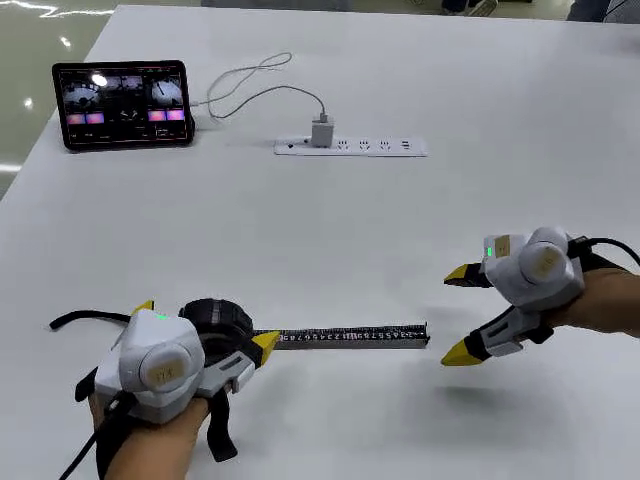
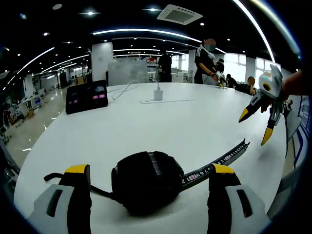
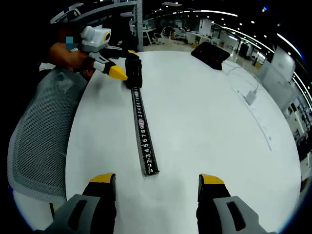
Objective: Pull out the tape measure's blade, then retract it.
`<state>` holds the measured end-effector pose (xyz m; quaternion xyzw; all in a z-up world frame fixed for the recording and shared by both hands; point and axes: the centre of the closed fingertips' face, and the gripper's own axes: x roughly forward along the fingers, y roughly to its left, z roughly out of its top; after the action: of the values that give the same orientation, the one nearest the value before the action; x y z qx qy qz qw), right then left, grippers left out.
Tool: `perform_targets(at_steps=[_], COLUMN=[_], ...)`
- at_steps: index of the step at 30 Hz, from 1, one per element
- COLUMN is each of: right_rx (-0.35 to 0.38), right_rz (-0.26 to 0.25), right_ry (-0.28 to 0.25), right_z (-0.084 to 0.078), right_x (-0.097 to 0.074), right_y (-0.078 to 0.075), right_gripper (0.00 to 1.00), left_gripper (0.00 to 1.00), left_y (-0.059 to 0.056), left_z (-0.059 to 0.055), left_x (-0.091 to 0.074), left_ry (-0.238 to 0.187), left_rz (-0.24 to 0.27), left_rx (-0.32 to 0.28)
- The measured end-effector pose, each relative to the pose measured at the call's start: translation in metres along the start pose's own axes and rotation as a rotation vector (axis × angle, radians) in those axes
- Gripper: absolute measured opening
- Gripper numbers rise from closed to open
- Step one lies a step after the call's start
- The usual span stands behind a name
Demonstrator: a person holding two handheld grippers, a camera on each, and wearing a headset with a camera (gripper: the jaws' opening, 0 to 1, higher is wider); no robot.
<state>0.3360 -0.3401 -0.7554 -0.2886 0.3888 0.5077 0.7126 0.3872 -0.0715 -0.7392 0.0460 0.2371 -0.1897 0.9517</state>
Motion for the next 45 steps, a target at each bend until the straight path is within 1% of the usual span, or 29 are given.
perform_targets(at_steps=[2, 4, 7, 8, 10, 13, 17, 18, 19, 22, 25, 27, 28, 30, 32, 33, 34, 35, 36, 37, 39, 40, 42, 43, 45], right_rx=[-0.033, -0.073, -0.068, -0.054, -0.078, -0.09, -0.156, -0.156, -0.163, -0.147, -0.149, -0.143, -0.134, -0.149, -0.154, -0.17, -0.172, -0.14, -0.117, -0.138, -0.096, -0.091, -0.075, -0.091, -0.087], right_rz=[0.008, 0.02, 0.034, 0.048, 0.058, 0.062, 0.081, 0.083, 0.088, 0.101, 0.089, 0.087, 0.085, 0.077, 0.08, 0.08, 0.084, 0.072, 0.07, 0.071, 0.069, 0.069, 0.063, 0.065, 0.069], right_ry=[0.015, 0.034, 0.043, 0.046, 0.052, 0.067, 0.103, 0.116, 0.113, 0.114, 0.115, 0.112, 0.112, 0.11, 0.124, 0.135, 0.126, 0.134, 0.132, 0.127, 0.126, 0.131, 0.147, 0.156, 0.174], right_z=[-0.001, -0.003, -0.003, -0.003, -0.004, -0.005, -0.012, -0.014, -0.013, -0.012, -0.011, -0.009, -0.009, -0.009, -0.011, -0.013, -0.011, -0.011, -0.012, -0.012, -0.012, -0.012, -0.011, -0.012, -0.012], right_x=[0.006, 0.01, 0.014, 0.016, 0.019, 0.022, 0.028, 0.029, 0.03, 0.03, 0.031, 0.031, 0.032, 0.034, 0.036, 0.037, 0.038, 0.037, 0.037, 0.037, 0.037, 0.037, 0.037, 0.037, 0.037], right_y=[-0.002, -0.003, -0.002, -0.001, 0.001, 0.002, 0.007, 0.009, 0.01, 0.011, 0.008, 0.008, 0.006, 0.005, 0.008, 0.01, 0.012, 0.009, 0.009, 0.009, 0.009, 0.008, 0.009, 0.01, 0.009], right_gripper=[0.62, 0.55, 0.44, 0.42, 0.39, 0.37, 0.32, 0.31, 0.27, 0.19, 0.17, 0.15, 0.15, 0.18, 0.14, 0.12, 0.12, 0.12, 0.12, 0.11, 0.11, 0.11, 0.1, 0.1, 0.1], left_gripper=[0.99, 0.99, 0.99, 0.99, 0.99, 0.98, 0.99, 0.99, 0.99, 0.97, 0.97, 0.94, 0.92, 0.94, 0.93, 0.93, 0.93, 0.93, 0.93, 0.93, 0.93, 0.92, 0.91, 0.91, 0.88], left_y=[-0.002, -0.002, -0.002, -0.001, 0.0, 0.002, 0.003, 0.002, 0.002, 0.0, 0.0, 0.0, 0.0, 0.0, 0.001, 0.001, 0.001, 0.001, 0.002, 0.002, 0.003, 0.003, 0.004, 0.004, 0.003], left_z=[0.001, 0.003, 0.005, 0.005, 0.007, 0.01, 0.011, 0.012, 0.012, 0.014, 0.014, 0.012, 0.011, 0.01, 0.01, 0.01, 0.01, 0.01, 0.01, 0.009, 0.007, 0.006, 0.003, 0.003, 0.003], left_x=[0.001, 0.003, 0.005, 0.006, 0.006, 0.007, 0.008, 0.008, 0.008, 0.007, 0.007, 0.007, 0.007, 0.007, 0.007, 0.007, 0.007, 0.007, 0.007, 0.007, 0.007, 0.007, 0.008, 0.008, 0.007], left_ry=[-0.01, -0.02, -0.029, -0.028, -0.033, -0.044, -0.047, -0.05, -0.053, -0.063, -0.062, -0.054, -0.051, -0.051, -0.05, -0.049, -0.049, -0.05, -0.05, -0.048, -0.042, -0.039, -0.033, -0.032, -0.029], left_rz=[-0.005, -0.004, -0.008, -0.003, 0.003, 0.009, 0.012, 0.013, 0.013, 0.012, 0.01, 0.009, 0.01, 0.011, 0.012, 0.013, 0.012, 0.013, 0.014, 0.014, 0.015, 0.015, 0.016, 0.018, 0.019], left_rx=[-0.009, 0.007, 0.001, 0.002, 0.0, 0.004, 0.0, 0.0, 0.003, 0.013, 0.004, 0.003, 0.003, -0.009, -0.008, -0.006, -0.009, -0.011, -0.012, -0.01, -0.011, -0.011, -0.017, -0.018, -0.024])
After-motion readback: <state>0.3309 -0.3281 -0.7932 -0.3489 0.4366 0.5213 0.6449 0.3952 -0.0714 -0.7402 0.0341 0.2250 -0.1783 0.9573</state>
